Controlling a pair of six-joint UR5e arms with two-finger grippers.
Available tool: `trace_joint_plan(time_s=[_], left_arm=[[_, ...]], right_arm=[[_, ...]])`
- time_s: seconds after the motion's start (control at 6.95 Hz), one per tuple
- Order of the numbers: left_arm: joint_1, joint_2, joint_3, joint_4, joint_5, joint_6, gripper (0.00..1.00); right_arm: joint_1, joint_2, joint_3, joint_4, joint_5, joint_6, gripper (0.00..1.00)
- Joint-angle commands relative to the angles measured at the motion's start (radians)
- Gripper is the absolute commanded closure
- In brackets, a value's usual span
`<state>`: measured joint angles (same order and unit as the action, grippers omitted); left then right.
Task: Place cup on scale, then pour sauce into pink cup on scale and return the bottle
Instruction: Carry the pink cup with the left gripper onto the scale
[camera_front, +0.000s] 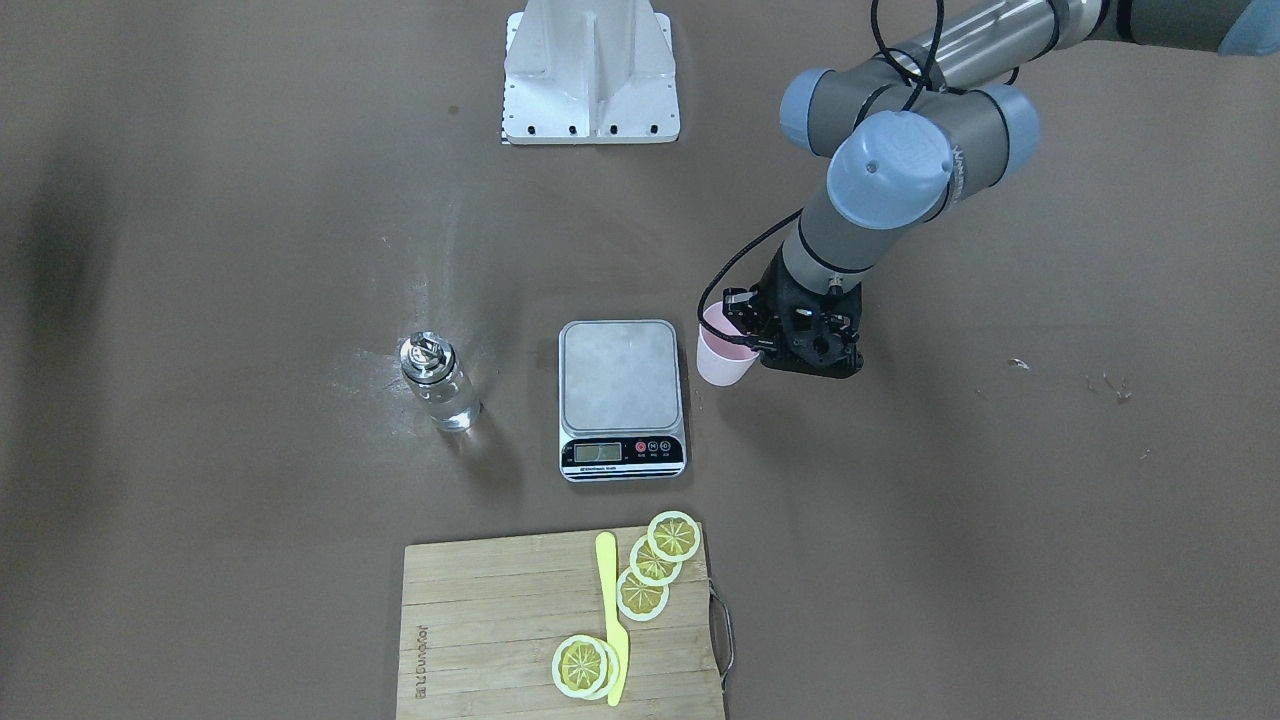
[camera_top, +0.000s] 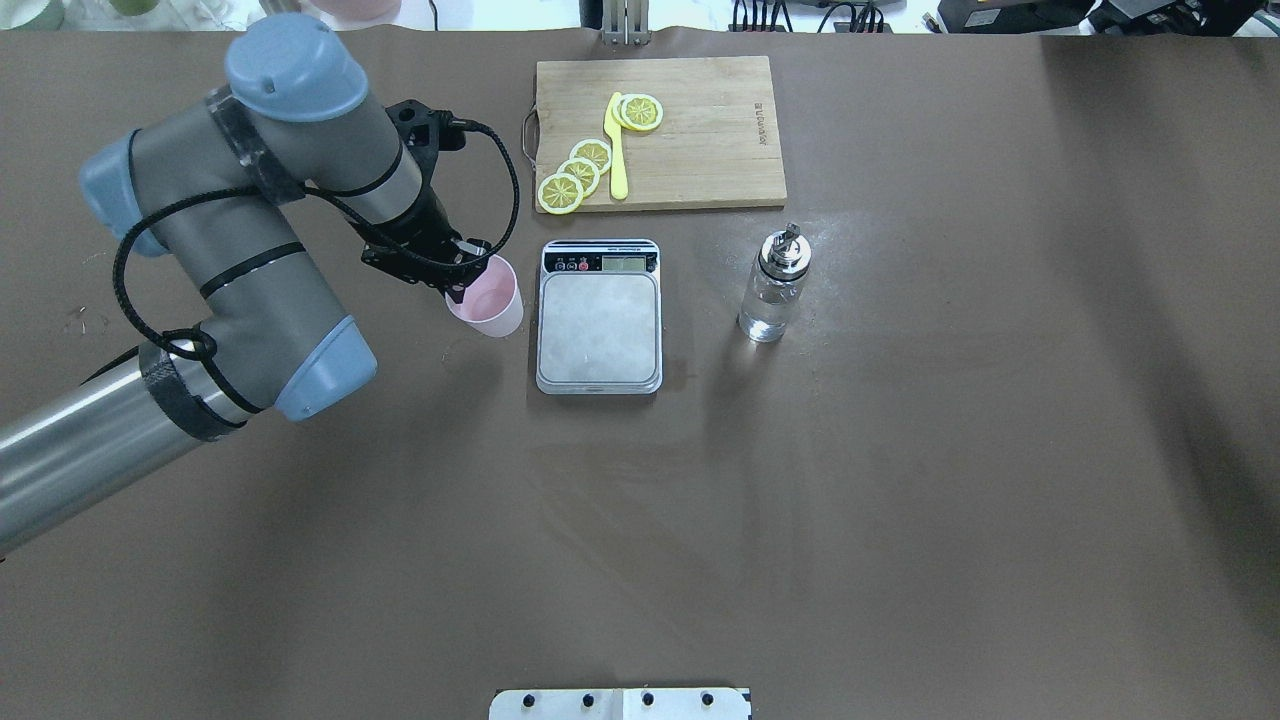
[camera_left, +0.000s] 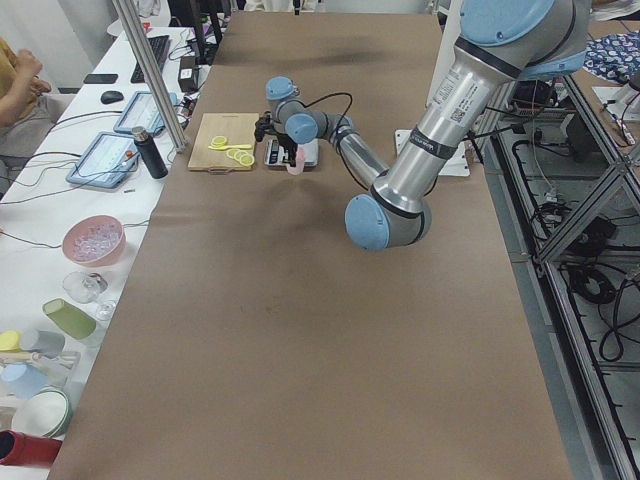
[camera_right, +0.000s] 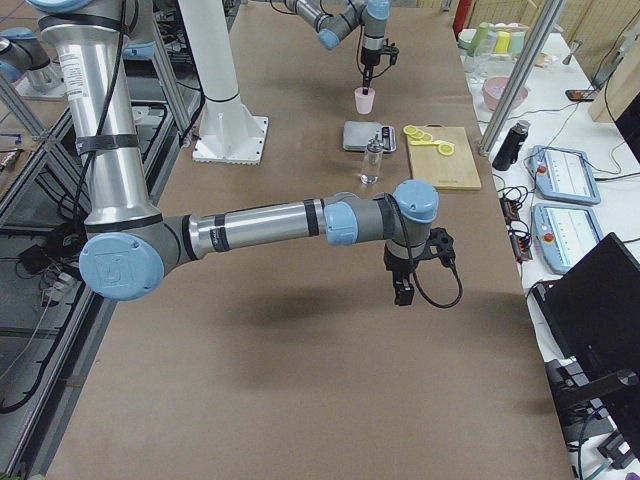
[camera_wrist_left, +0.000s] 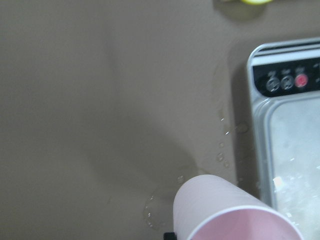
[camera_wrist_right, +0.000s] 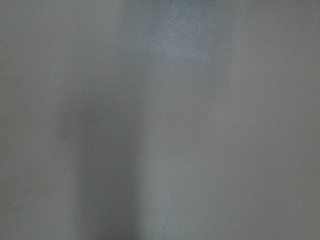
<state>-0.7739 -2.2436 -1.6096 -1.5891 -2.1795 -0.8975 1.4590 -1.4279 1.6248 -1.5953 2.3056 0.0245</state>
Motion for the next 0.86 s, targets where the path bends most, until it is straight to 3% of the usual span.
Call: trace_joint_plan(time_s=[0.0, 0.29, 0.72], left_arm=[[-0.002, -0.117, 0.025, 0.116, -0.005, -0.006, 1.00], [0.002, -0.242, 0.181, 0.115, -0.005, -0.008, 1.00], [0.028, -0.280, 0.263, 0.103, 0.003, -0.001, 1.00]], right_arm=[[0.000, 0.000, 0.001, 0.000, 0.000, 0.000, 0.00], [0.000, 0.000, 0.003, 0.000, 0.002, 0.000, 0.00], [-0.031, 0.003, 0.010, 0.021, 0.021, -0.002, 0.00]])
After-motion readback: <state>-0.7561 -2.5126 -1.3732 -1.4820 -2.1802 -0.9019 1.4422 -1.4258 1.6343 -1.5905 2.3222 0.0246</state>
